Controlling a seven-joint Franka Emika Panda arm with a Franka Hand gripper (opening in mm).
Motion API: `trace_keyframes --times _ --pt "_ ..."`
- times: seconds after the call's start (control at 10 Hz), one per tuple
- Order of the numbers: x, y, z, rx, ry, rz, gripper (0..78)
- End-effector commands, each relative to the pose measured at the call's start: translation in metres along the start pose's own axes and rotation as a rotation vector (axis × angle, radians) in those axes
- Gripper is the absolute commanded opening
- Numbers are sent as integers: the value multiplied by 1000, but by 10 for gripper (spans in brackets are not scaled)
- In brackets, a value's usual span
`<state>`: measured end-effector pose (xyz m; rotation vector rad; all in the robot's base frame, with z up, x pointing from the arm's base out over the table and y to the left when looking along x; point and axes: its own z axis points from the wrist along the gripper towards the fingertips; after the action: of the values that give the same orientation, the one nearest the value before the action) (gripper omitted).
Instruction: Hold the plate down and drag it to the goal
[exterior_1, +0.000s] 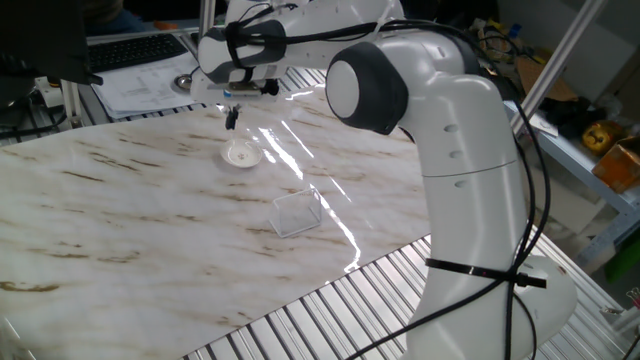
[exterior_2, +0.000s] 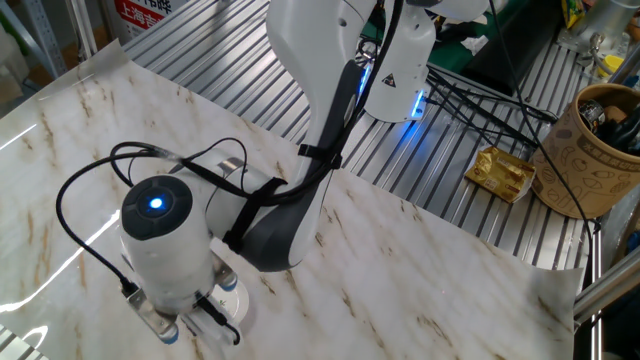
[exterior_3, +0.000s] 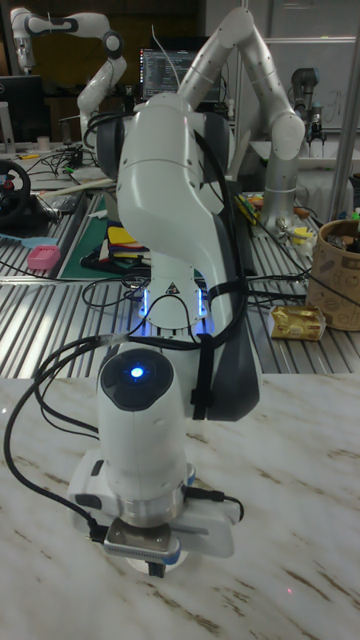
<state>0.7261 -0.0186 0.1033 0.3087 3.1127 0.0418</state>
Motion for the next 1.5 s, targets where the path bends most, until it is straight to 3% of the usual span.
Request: trace_keyframes --times 0.1,1.0,1.5 --pt "-9 2 8 -8 -13 1 0" --pt "-9 4 25 -14 -25 0 0" --pt "6 3 36 -12 -33 -4 0"
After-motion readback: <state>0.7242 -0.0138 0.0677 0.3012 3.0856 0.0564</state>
